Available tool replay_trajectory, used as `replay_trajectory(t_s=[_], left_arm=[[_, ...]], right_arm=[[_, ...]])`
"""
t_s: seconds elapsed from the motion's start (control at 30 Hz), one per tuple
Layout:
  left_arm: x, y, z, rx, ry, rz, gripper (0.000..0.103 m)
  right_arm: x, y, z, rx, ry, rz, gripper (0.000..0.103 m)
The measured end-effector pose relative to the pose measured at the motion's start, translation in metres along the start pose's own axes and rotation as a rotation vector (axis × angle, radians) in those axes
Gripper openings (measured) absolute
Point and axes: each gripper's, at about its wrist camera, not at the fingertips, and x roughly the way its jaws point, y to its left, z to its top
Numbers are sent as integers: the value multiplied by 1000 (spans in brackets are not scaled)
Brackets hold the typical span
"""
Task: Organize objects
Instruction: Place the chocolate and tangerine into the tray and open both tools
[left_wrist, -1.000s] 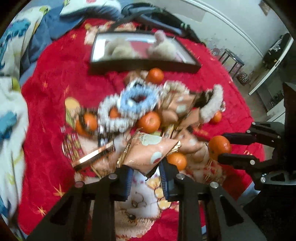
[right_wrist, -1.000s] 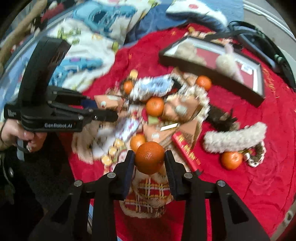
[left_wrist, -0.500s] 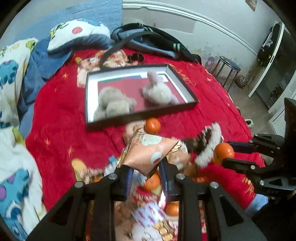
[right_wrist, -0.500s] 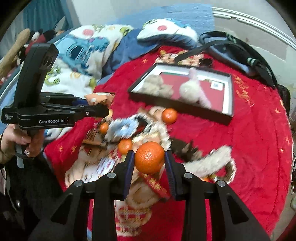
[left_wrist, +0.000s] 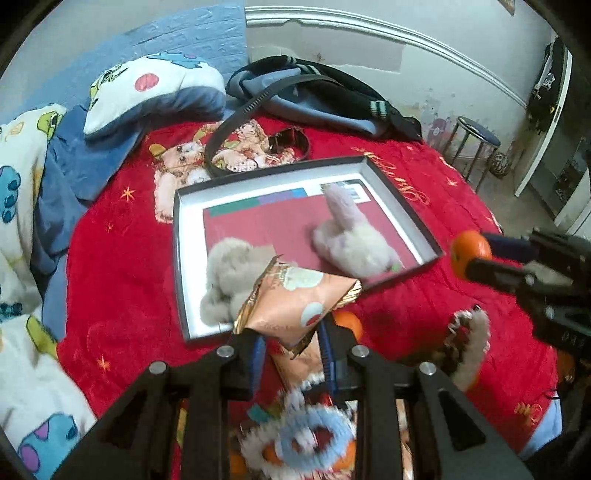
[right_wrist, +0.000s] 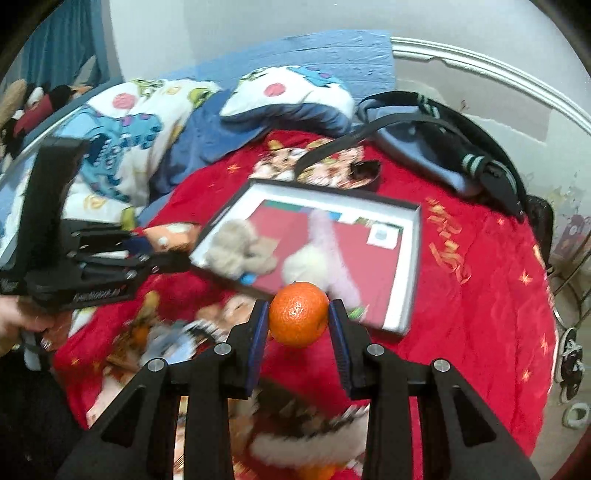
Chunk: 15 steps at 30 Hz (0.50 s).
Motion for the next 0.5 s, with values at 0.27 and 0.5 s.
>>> replay_trajectory(t_s=[0.27,0.5], left_arm=[[41,12,26,-16,-9,30,25],[78,24,31,-41,1,26,25]], right_arm=[[55,-29,27,49,8,-62,32],[106,-51,30,96,52,-87,32]])
